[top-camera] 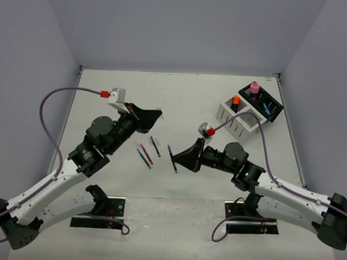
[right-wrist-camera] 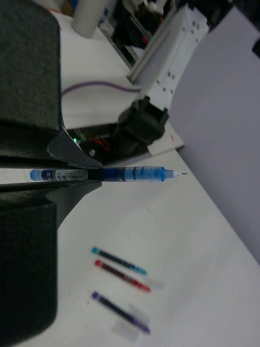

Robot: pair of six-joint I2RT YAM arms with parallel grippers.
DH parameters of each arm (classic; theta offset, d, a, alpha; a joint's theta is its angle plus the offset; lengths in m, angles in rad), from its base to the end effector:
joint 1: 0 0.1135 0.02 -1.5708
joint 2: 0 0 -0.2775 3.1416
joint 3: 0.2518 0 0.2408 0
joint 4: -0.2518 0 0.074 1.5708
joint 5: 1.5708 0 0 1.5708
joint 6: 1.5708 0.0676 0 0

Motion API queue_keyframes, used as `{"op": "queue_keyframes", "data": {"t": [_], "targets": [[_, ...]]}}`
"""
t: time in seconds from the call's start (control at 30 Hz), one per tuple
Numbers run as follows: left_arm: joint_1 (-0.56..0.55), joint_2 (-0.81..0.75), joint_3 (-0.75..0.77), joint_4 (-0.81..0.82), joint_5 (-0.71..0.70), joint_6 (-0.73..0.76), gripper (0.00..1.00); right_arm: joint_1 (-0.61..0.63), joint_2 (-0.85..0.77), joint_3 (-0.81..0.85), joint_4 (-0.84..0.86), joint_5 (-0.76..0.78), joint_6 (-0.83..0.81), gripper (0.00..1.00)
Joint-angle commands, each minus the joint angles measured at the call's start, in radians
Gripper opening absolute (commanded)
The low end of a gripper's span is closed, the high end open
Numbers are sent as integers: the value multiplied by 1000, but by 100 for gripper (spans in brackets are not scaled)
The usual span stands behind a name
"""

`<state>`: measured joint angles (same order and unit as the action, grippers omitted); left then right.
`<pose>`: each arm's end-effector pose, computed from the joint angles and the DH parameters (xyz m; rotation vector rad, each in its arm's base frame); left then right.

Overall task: Sort the stationery into containers
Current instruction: Close the pen cap on the pen.

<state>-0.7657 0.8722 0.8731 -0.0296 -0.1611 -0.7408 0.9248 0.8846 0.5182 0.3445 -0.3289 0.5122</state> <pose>0.1628 -0.1414 0.3822 -0.1118 1.6963 -1.0267 0.1158 0.1899 0.2976 -0.6364 1.6543 1.3453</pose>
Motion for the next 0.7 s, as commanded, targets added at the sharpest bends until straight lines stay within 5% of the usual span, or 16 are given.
{"op": "queue_keyframes", "data": {"t": [0.0, 0.23, 0.67], "targets": [[-3, -61, -132, 307, 295, 128, 0, 102, -36, -73, 327, 94, 112, 0], [-4, -149, -238, 441, 469, 129, 0, 183, -40, -1, 251, 199, 63, 0], [-4, -174, -217, 395, 418, 93, 0, 190, -58, 16, 172, 287, 42, 0]]}}
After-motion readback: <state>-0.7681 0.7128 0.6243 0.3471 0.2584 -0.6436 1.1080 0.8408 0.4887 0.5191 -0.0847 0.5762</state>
